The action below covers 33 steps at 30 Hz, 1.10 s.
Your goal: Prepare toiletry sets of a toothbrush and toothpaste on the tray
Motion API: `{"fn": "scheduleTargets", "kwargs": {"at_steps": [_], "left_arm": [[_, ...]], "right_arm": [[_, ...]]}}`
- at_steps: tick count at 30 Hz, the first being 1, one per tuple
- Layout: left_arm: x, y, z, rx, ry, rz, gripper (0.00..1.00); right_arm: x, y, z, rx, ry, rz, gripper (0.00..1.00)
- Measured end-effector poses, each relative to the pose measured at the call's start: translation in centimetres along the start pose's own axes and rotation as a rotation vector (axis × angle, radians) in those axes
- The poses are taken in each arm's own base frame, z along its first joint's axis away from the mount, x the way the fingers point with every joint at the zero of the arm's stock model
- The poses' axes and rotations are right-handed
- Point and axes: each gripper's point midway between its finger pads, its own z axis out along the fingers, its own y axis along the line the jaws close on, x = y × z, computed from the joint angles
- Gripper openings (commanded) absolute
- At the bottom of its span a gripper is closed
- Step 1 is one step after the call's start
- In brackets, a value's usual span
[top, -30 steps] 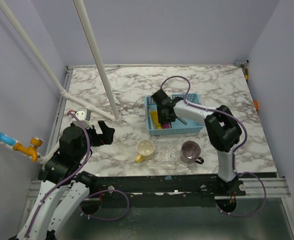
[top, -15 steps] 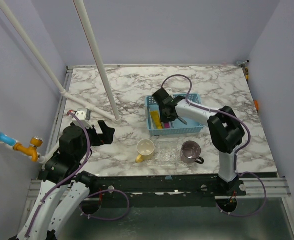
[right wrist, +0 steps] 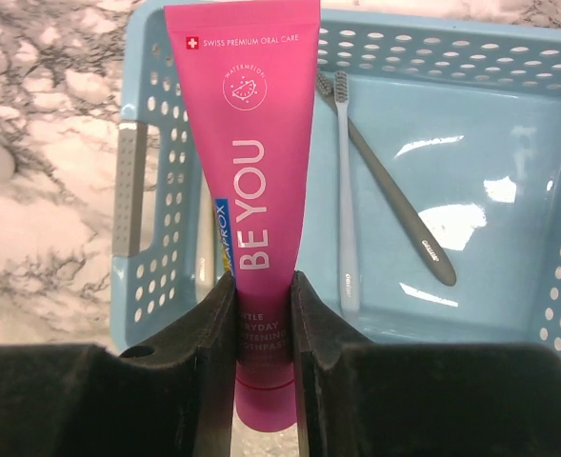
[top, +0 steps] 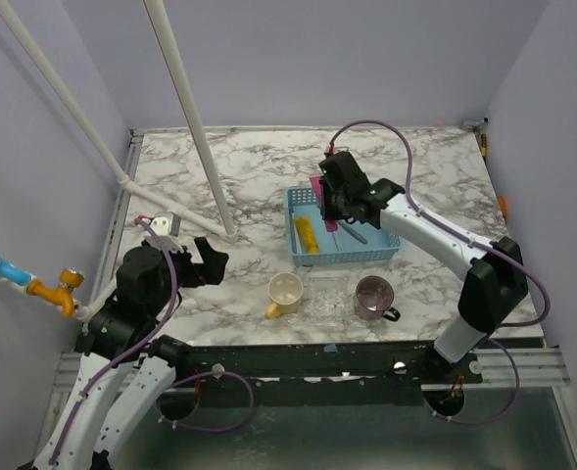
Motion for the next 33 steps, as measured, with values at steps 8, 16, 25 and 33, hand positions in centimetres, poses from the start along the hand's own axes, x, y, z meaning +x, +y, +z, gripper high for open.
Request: {"fn": "scheduleTargets", "kwargs": {"at_steps": [8,16,25,33], "left_arm": [[0.4,-2.0,0.1,0.107,0.036,-0.001,0.99],[1.8,-4.3,0.3,0.231,0.134,-0.024,0.99],[3.4,-6.7,-0.4,0.356,0.268,-0.079,0.99],[1.2,-9.9,-2.6,0.497,0.282,-0.112,0.99]], "right_arm": [[0.9,1.9,-3.7,-0.114,-0.042,-0.117,0.22],[5.1,4.8,-7.9,-0.241,-0.072,-0.302,0.22],[7.0,7.7,-13.1,-0.394,-0.160,-0.429,0.22],[9.7,10.9,-16.0,-0.496,-0.180,-0.538,0.22]]}}
